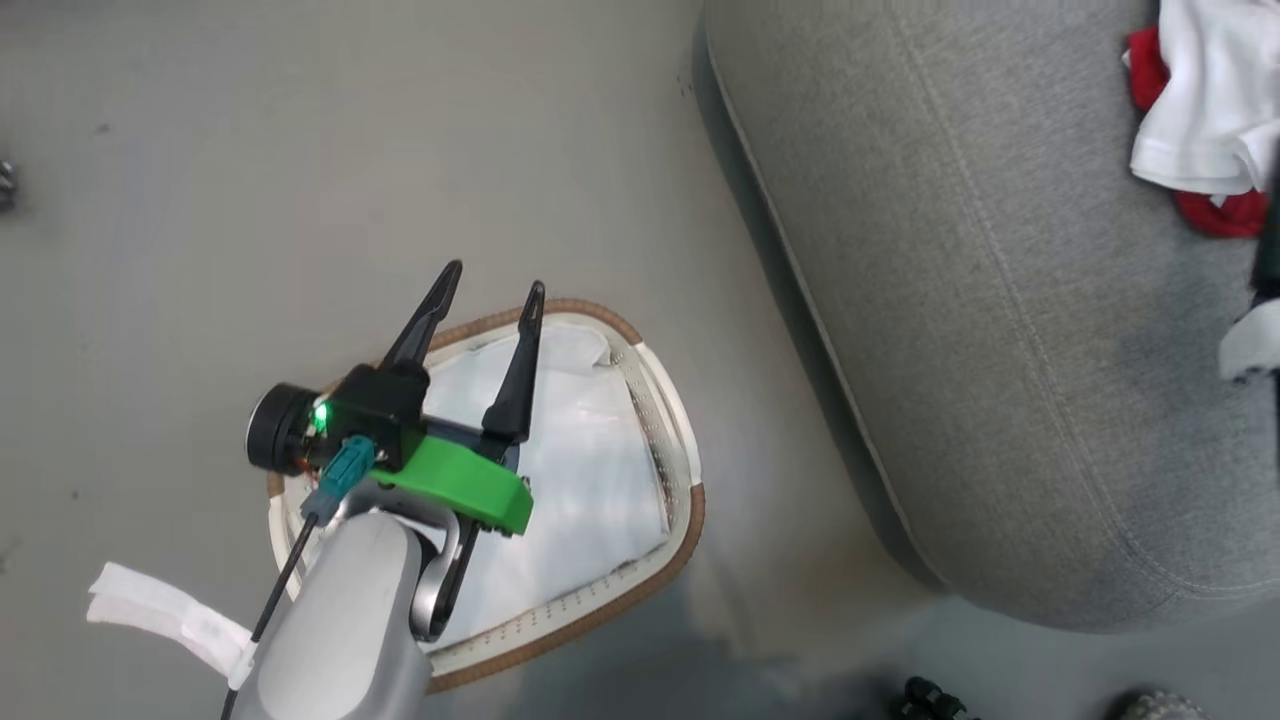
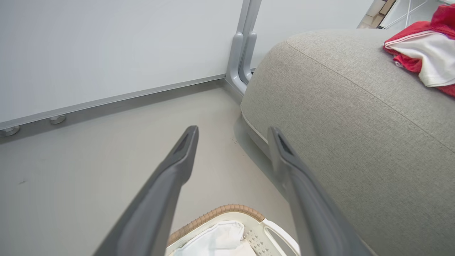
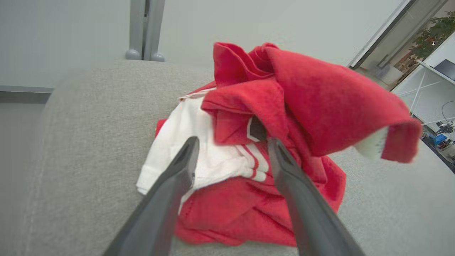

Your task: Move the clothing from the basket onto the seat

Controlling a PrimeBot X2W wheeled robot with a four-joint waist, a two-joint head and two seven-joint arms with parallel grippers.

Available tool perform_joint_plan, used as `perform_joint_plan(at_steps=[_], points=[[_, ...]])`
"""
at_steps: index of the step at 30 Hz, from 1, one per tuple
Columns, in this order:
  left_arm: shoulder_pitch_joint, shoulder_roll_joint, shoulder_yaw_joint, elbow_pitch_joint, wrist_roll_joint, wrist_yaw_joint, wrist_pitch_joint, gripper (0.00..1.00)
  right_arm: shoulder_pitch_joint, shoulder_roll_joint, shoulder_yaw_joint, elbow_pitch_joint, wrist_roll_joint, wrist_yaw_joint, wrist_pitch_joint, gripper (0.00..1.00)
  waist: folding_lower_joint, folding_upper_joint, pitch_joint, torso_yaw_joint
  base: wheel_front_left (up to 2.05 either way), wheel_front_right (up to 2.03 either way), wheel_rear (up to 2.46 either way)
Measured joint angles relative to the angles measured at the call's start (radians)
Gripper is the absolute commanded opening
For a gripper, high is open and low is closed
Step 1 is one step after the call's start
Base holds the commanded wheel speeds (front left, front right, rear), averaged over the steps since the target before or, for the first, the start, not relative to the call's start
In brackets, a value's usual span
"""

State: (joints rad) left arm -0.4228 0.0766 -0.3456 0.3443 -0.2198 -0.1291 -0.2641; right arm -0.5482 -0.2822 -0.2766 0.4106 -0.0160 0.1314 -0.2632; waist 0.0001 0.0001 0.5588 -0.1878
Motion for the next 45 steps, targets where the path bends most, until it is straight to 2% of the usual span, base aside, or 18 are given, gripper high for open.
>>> perform_joint_plan(at_steps=[11, 20, 23, 30, 45], points=[[0.137, -0.022, 0.170, 0.007, 0.013, 0.001, 0.000, 1.00, 0.170, 0.108, 0.236, -0.140, 0.097, 0.000, 0.000, 1.00, -0.0002, 0.0000, -0.185, 0.018, 0.00, 0.00, 0.00], [0.207, -0.026, 0.272, 0.022, 0.027, 0.026, 0.000, 1.00, 0.194, 0.185, 0.364, -0.130, 0.117, 0.000, 0.000, 1.00, -0.0002, 0.0000, -0.269, 0.115, 0.00, 0.00, 0.00], [0.220, -0.026, 0.285, 0.022, 0.017, 0.045, 0.000, 1.00, 0.200, 0.196, 0.375, -0.119, 0.116, 0.000, 0.000, 1.00, -0.0002, 0.0000, -0.289, 0.152, 0.00, 0.00, 0.00], [0.277, -0.026, 0.304, 0.038, 0.006, 0.054, 0.000, 1.00, 0.256, 0.211, 0.386, -0.087, 0.116, 0.000, 0.000, 1.00, -0.0002, -0.0001, -0.344, 0.221, 0.00, 0.00, 0.00], [0.392, -0.027, 0.326, 0.061, -0.039, 0.032, 0.000, 1.00, 0.390, 0.225, 0.387, -0.071, 0.126, 0.000, 0.000, 1.00, -0.0002, 0.0000, -0.472, 0.262, 0.00, 0.00, 0.00]])
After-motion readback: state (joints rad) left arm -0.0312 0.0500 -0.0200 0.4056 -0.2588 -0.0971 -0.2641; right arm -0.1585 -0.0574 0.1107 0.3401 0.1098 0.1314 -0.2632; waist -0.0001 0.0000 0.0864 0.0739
